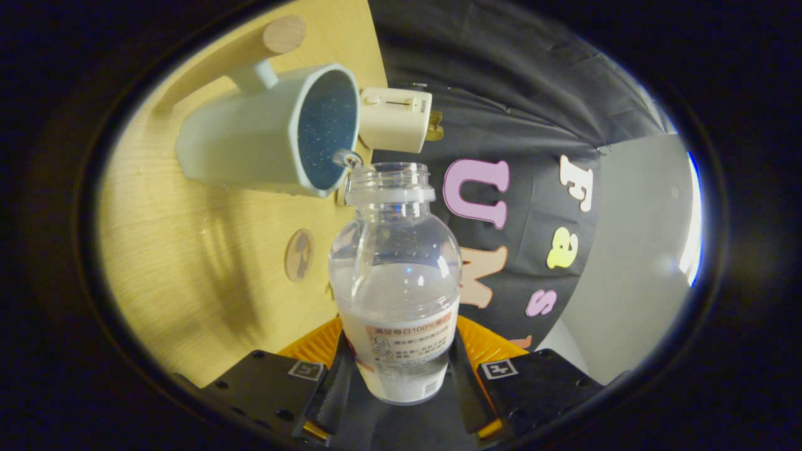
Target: Take the bottle from table, then pour the juice into the cup, finally place the bottle on the coaster
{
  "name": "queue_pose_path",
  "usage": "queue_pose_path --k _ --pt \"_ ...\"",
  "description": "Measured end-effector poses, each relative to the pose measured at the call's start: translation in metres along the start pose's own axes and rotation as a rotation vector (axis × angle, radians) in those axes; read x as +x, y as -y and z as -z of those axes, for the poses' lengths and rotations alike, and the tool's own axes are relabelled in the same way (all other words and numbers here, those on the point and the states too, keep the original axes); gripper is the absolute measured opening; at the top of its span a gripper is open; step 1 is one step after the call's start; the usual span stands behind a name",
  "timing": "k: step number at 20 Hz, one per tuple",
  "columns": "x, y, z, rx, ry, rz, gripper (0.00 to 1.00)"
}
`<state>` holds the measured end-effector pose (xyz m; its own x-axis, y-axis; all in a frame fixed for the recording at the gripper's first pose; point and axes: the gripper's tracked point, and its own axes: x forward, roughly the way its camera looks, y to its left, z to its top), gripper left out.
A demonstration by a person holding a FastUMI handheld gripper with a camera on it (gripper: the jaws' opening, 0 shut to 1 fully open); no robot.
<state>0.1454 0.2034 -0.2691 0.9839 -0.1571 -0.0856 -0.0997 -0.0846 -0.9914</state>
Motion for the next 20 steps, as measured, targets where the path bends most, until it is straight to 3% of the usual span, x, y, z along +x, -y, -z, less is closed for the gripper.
queue_pose_path --k 20 --pt "-0.010 0.032 -0.004 -0.125 -0.001 0.023 0.76"
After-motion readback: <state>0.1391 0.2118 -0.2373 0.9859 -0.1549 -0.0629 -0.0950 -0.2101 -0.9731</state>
